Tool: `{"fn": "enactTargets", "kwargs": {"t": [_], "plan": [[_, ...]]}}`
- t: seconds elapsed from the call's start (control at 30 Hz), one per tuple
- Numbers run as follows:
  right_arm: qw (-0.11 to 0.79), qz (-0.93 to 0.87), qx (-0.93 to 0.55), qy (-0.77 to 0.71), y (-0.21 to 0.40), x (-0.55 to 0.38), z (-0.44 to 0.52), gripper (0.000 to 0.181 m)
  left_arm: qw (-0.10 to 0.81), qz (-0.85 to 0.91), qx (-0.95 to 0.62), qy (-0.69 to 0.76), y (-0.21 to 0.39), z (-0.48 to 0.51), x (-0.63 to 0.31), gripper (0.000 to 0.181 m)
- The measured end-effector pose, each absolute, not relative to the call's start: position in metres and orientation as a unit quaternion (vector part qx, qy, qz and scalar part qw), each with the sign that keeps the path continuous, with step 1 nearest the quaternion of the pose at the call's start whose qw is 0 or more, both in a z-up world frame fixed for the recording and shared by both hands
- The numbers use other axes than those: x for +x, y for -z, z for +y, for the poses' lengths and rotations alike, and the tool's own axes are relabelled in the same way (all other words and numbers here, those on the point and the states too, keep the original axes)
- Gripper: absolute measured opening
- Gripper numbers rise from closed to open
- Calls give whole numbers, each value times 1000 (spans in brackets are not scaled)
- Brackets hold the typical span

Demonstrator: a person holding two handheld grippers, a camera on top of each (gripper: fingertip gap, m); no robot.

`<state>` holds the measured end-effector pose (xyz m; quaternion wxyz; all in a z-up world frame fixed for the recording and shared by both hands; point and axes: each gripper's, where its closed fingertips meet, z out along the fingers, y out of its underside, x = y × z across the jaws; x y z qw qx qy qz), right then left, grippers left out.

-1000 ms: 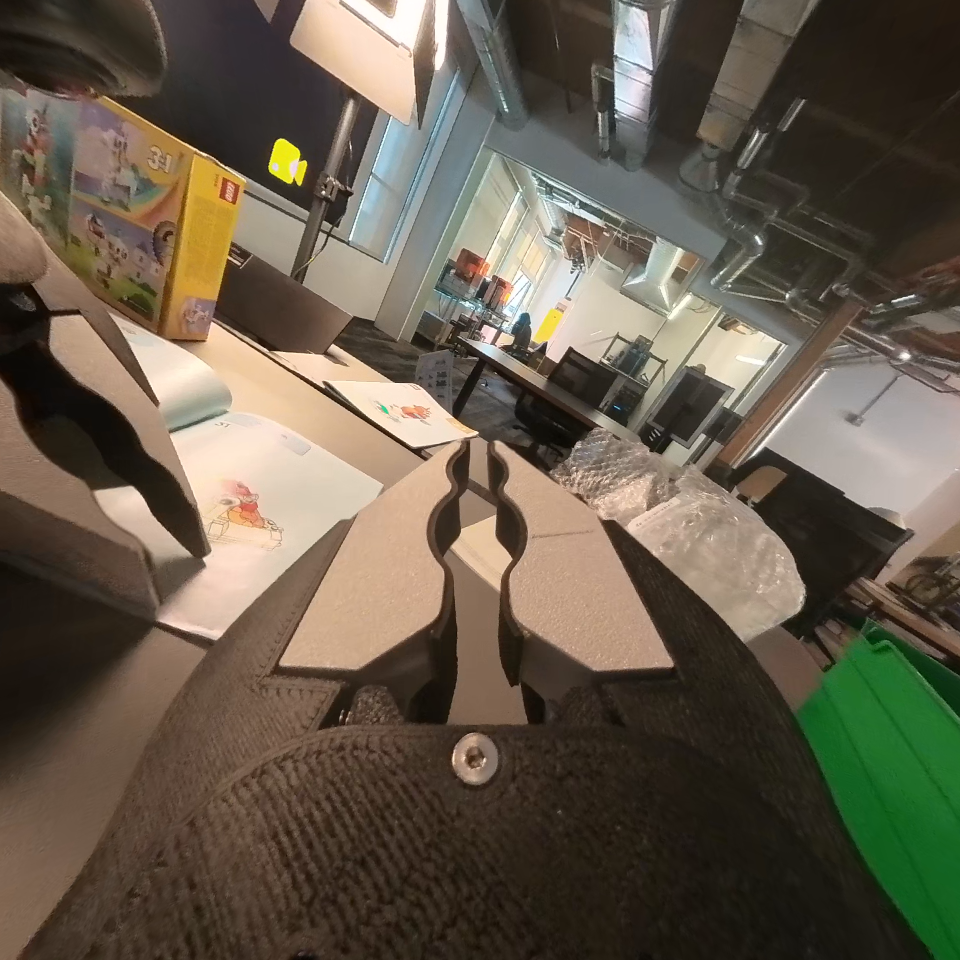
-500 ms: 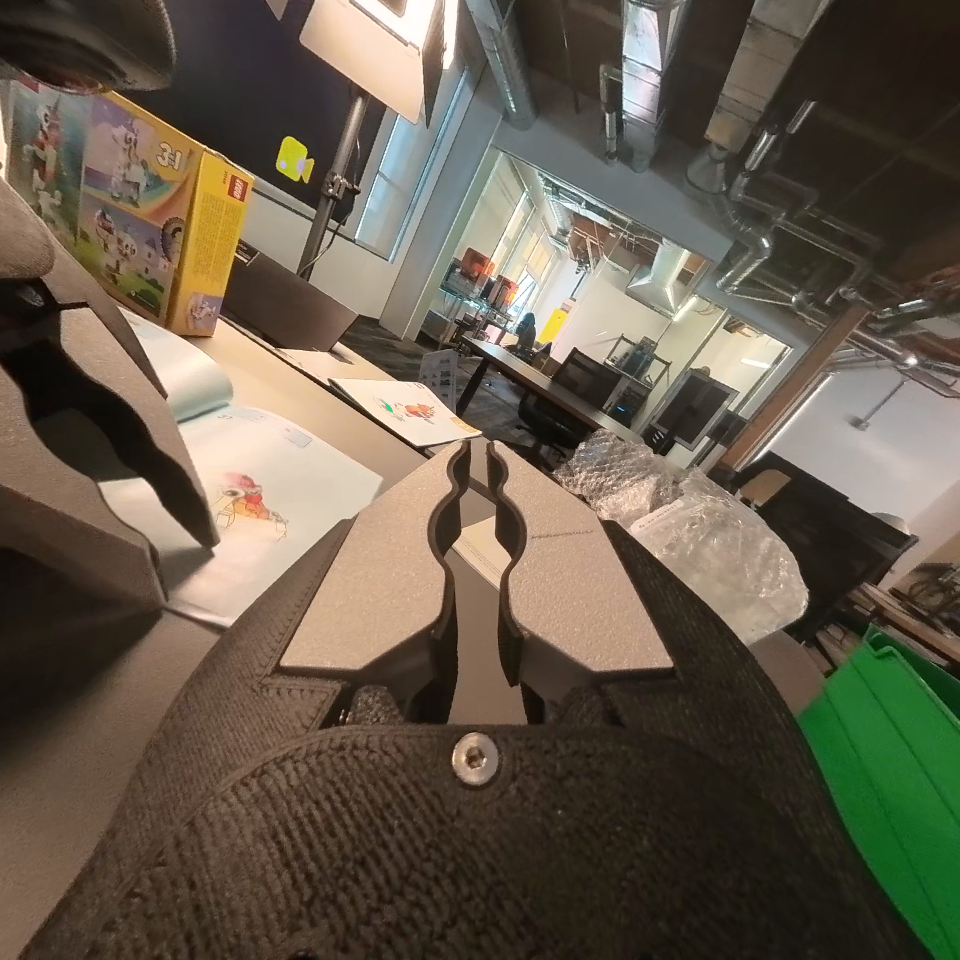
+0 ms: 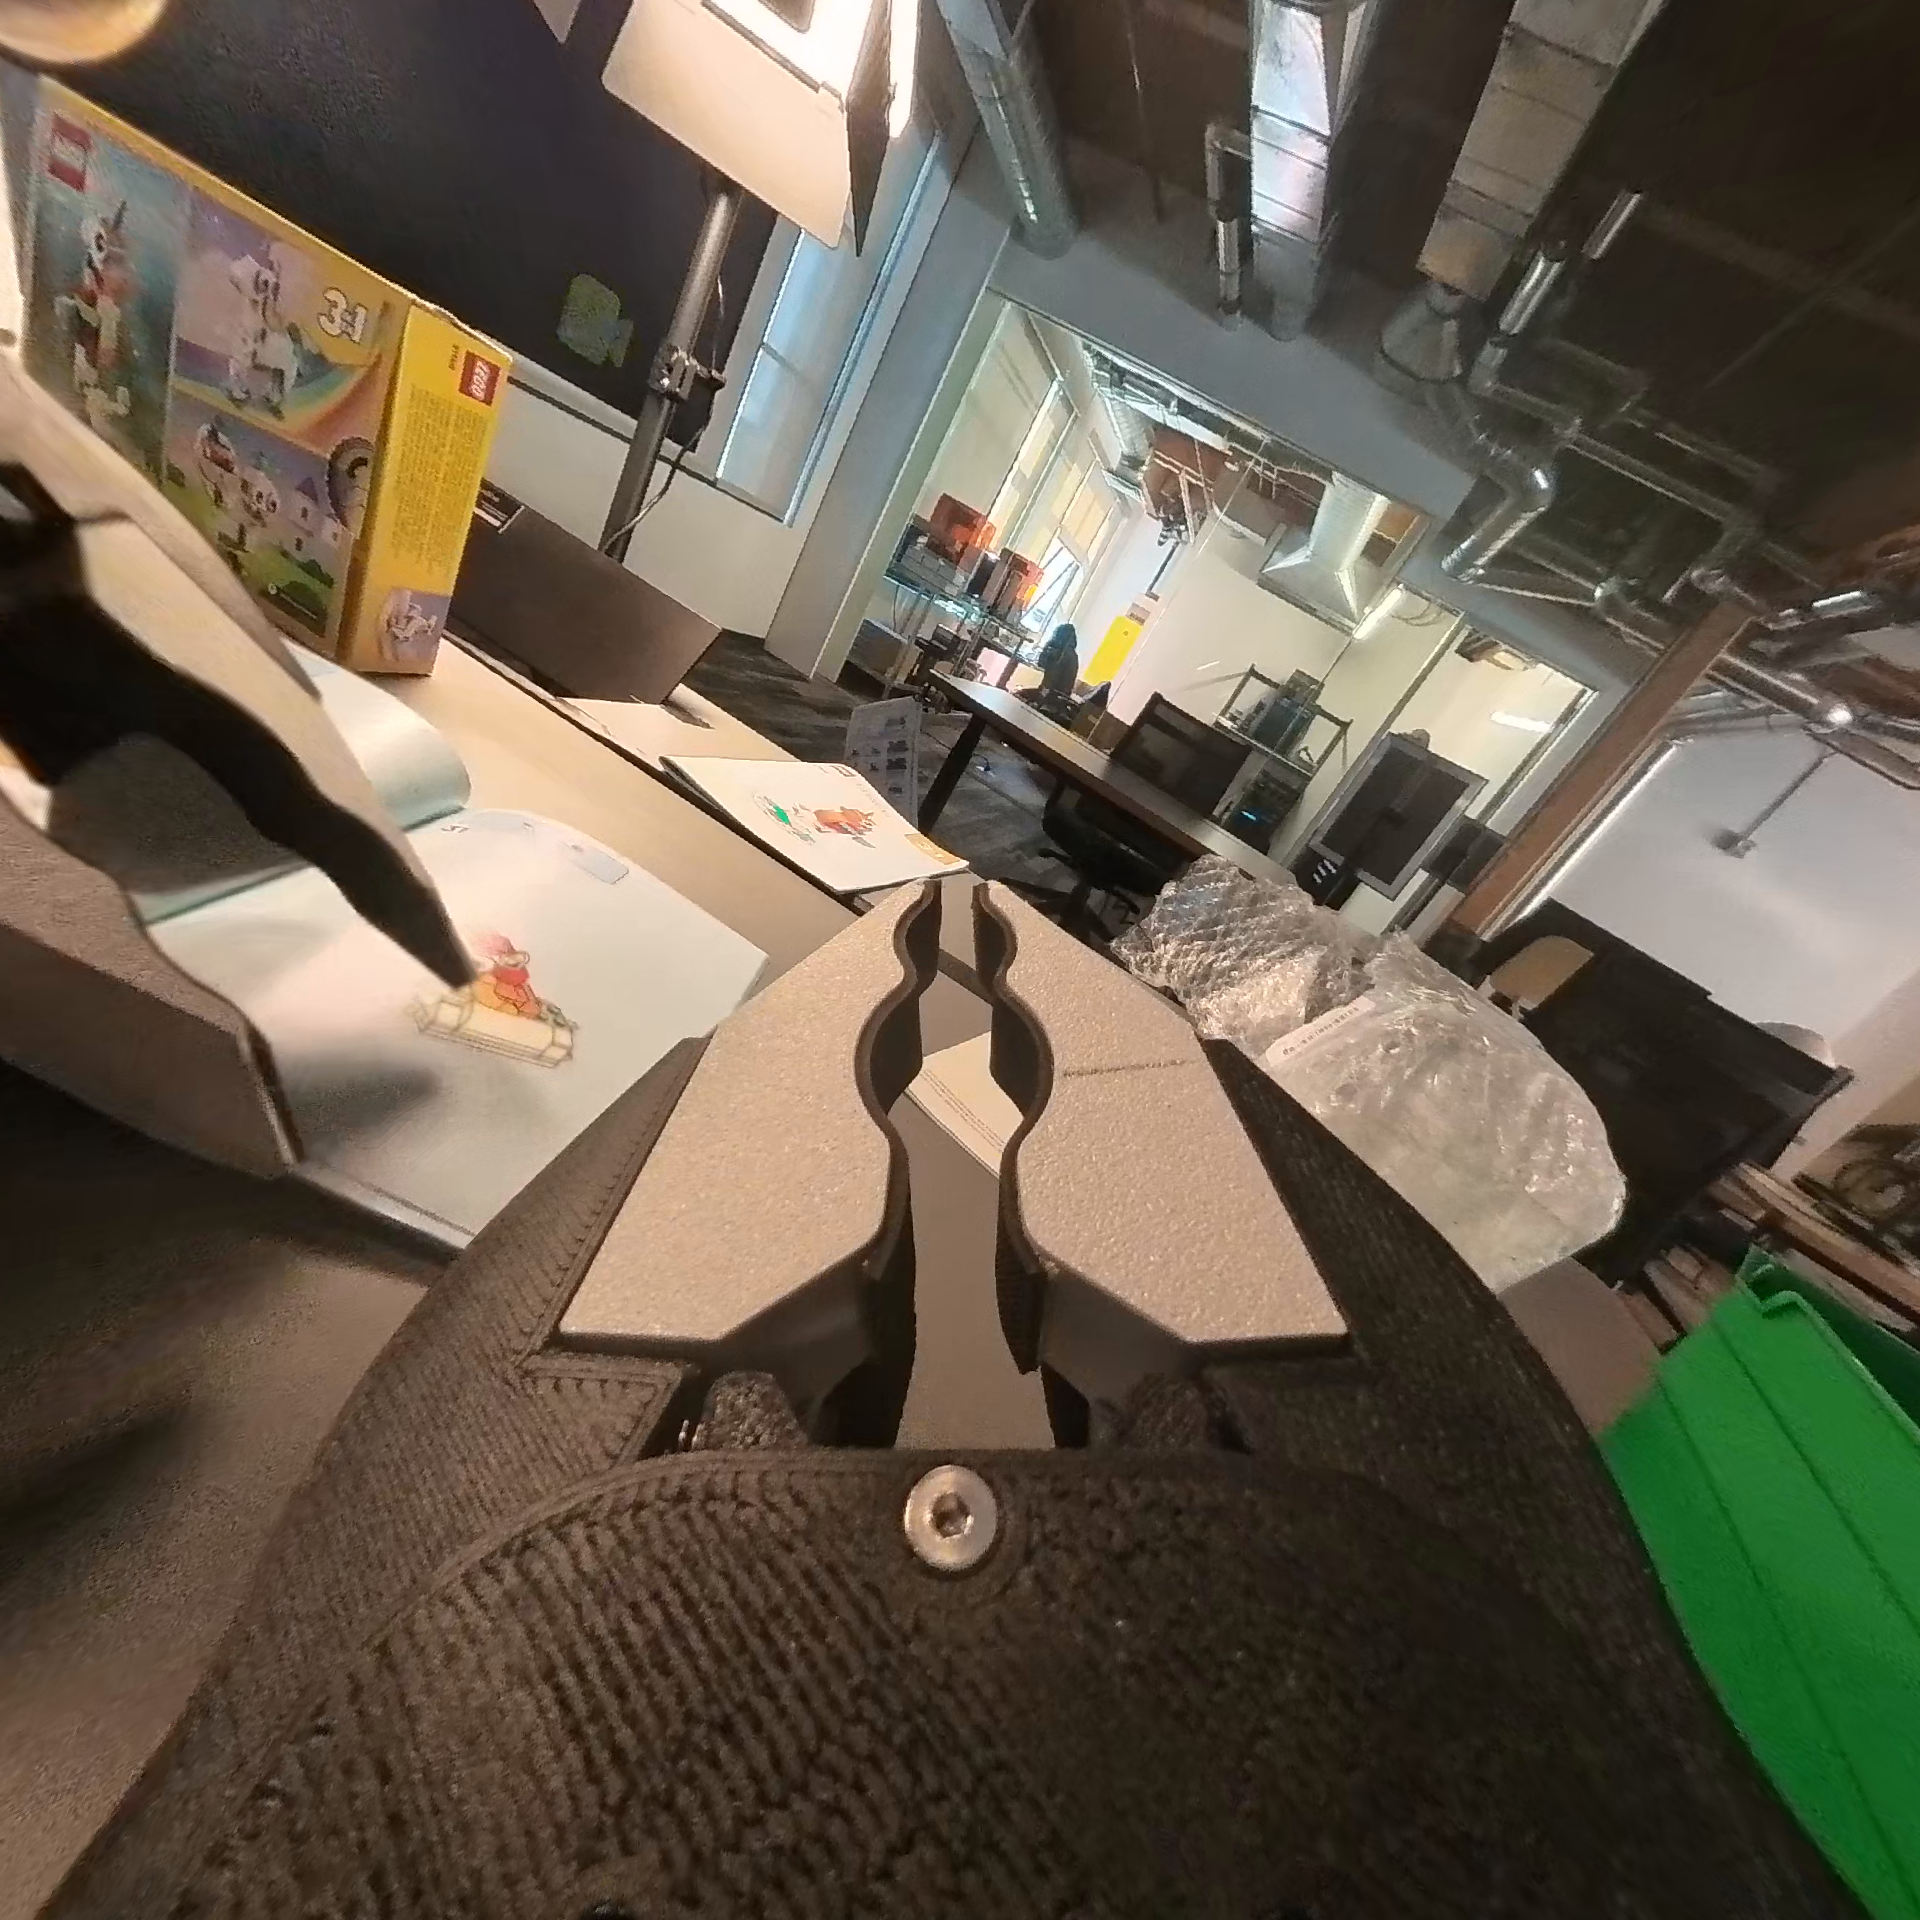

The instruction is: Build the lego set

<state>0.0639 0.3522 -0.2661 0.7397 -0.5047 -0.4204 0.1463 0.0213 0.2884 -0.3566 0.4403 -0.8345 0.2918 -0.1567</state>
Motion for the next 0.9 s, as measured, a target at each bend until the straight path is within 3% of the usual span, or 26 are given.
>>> {"fn": "enactTargets", "kwargs": {"t": [0.03, 0.2, 0.3, 0.6, 0.9], "plan": [[740, -419, -505, -146, 266, 65, 353, 4, 456, 307, -827, 119, 353, 288, 20, 59], [740, -414, -508, -147, 265, 66, 355, 4, 457, 379, -804, -9, 356, 290, 19, 55], [740, -417, -507, -145, 266, 65, 354, 4, 435, 398, -807, 12, 367, 286, 25, 46], [740, -420, -506, -142, 267, 64, 354, 4, 418, 389, -816, 93, 371, 283, 28, 38], [740, -417, -507, -145, 266, 65, 355, 4, 440, 399, -803, 52, 368, 286, 23, 24]]}}
